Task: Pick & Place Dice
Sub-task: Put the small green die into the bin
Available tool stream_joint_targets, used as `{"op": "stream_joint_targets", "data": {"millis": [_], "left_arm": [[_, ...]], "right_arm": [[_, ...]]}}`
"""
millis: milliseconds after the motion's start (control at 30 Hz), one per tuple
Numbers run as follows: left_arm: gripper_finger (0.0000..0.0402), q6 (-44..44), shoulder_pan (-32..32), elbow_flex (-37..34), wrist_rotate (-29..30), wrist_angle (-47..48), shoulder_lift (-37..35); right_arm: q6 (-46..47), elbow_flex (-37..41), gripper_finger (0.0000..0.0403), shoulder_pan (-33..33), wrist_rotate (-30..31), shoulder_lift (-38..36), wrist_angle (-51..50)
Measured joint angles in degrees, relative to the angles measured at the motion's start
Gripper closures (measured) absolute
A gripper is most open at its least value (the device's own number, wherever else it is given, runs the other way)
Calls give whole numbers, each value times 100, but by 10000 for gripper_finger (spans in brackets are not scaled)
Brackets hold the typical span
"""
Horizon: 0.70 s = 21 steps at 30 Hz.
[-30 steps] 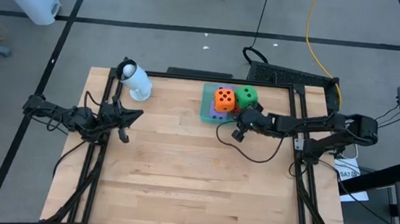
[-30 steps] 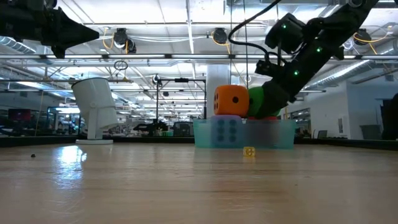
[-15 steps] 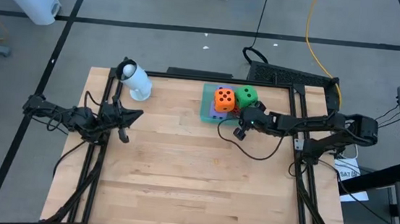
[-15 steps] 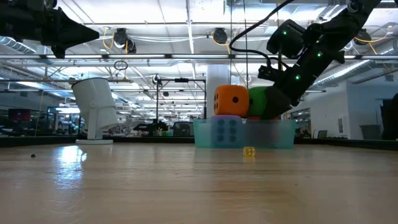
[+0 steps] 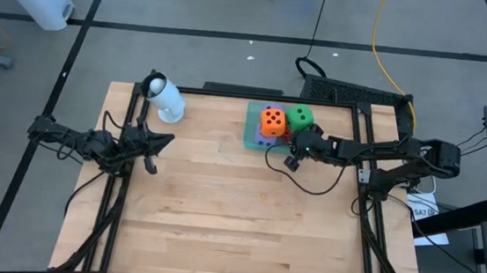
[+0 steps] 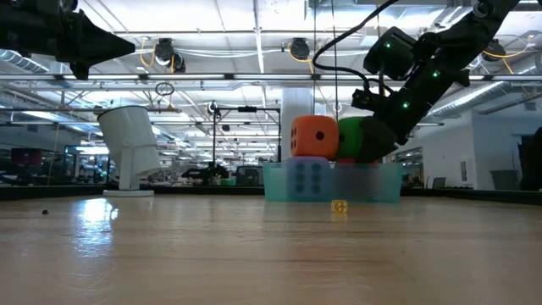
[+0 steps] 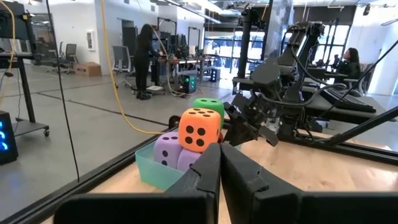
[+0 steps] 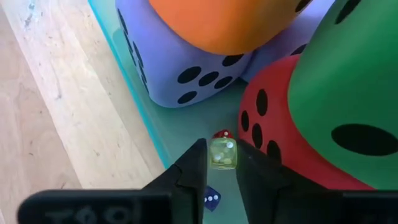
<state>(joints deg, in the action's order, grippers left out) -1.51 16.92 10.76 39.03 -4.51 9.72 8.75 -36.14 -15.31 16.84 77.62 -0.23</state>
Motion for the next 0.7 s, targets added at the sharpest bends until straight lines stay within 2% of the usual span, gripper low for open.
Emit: {"op": "stream_joint_targets", "data": {"millis": [267,700], "left_arm": [[382,-12,-1,0,0,0,2],[382,89,0,0,-2,0,1]], "right_arm": [[94,4,295,0,92,7,59],[106,7,203,4,-92,11,205]]}}
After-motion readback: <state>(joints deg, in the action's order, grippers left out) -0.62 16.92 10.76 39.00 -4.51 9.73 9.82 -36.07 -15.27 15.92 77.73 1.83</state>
